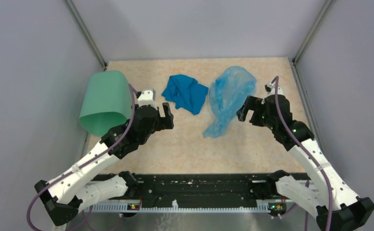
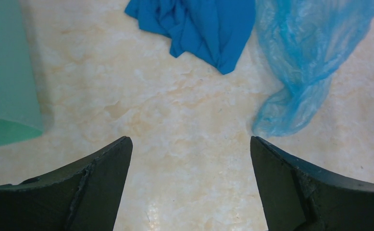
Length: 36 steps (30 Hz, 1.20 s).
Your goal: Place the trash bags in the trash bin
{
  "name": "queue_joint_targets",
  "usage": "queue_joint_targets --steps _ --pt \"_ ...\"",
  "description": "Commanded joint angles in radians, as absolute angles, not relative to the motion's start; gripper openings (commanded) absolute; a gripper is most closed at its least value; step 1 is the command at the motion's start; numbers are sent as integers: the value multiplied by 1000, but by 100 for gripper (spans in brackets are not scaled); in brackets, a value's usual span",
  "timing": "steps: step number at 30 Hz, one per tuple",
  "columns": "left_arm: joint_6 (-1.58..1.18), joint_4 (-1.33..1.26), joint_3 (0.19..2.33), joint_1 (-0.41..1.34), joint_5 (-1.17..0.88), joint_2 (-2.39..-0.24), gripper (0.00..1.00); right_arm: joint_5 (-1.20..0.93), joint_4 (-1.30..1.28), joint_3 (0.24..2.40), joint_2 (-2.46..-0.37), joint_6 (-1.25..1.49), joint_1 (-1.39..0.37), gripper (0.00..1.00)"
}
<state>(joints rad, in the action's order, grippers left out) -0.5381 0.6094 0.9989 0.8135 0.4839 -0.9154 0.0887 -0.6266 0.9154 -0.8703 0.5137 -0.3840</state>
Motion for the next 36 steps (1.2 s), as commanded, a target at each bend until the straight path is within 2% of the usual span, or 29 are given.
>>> queue_joint_targets --steps 1,9,13,20,27,31,36 --pt "-664 695 939 816 664 -870 98 78 -538 883 -856 515 -419 99" --pt "-801 783 850 806 875 -897 98 83 -466 862 -853 514 -446 99" --pt "-763 718 799 726 935 -919 98 69 -436 850 -853 516 -448 99" --pt "-532 367 698 453 797 -938 98 63 -409 838 -823 494 -449 99" --pt "-539 272 705 262 671 -1054 98 44 -375 804 -791 485 -449 99" --pt "-511 190 701 226 644 -1091 97 32 -348 774 -773 487 -449 99" --pt "-459 113 709 226 638 -1125 88 42 -338 763 -768 475 -449 99"
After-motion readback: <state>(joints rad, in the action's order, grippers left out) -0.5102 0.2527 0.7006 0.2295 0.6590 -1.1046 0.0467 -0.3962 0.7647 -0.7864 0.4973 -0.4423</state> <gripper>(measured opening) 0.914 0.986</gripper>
